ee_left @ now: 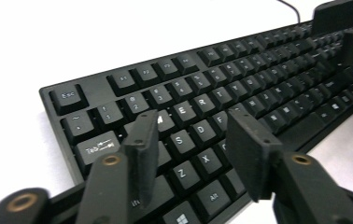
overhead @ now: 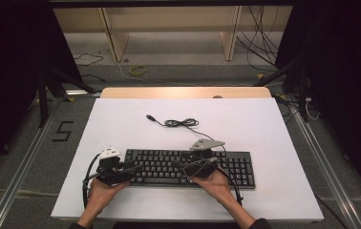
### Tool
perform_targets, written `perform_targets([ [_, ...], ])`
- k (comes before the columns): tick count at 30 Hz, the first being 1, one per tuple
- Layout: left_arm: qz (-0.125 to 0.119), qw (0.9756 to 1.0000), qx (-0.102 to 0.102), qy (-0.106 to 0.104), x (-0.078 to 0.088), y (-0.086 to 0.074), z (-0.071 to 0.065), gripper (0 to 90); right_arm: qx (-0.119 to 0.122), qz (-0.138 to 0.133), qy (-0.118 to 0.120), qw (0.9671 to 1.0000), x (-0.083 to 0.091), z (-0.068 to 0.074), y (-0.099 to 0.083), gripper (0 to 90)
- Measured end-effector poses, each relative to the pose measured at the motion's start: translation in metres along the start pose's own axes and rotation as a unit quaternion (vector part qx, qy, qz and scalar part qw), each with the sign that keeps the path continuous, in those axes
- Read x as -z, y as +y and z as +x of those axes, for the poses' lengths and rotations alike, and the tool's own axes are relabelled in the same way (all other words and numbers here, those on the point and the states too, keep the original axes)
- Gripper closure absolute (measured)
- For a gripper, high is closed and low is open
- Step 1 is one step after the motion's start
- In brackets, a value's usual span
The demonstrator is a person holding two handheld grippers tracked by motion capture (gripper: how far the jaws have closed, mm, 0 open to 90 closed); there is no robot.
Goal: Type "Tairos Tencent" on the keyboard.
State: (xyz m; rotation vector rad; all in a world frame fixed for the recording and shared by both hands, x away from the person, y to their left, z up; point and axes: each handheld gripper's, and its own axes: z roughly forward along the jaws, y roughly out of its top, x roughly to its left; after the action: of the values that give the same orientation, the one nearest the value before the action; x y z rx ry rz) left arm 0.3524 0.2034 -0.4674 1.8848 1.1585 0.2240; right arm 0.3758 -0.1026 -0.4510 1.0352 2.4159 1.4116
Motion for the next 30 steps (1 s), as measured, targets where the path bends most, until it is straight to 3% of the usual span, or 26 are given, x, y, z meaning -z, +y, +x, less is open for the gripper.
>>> perform_targets([
  [7,-0.021,0.9997,-0.004,-0.007,0.005,-0.001,-0.005,40.9,0.004,0.014,-0.001,0.9999,-0.008,0.001,0.005,69.0],
  [20,-0.039,0.999,-0.011,-0.021,0.011,-0.004,-0.013,34.9,0.008,0.049,-0.014,0.9987,-0.026,-0.001,0.006,88.5],
  [30,-0.041,0.9988,-0.013,-0.023,0.012,-0.006,-0.015,33.4,0.008,0.066,-0.024,0.9975,-0.034,-0.004,0.003,90.0],
])
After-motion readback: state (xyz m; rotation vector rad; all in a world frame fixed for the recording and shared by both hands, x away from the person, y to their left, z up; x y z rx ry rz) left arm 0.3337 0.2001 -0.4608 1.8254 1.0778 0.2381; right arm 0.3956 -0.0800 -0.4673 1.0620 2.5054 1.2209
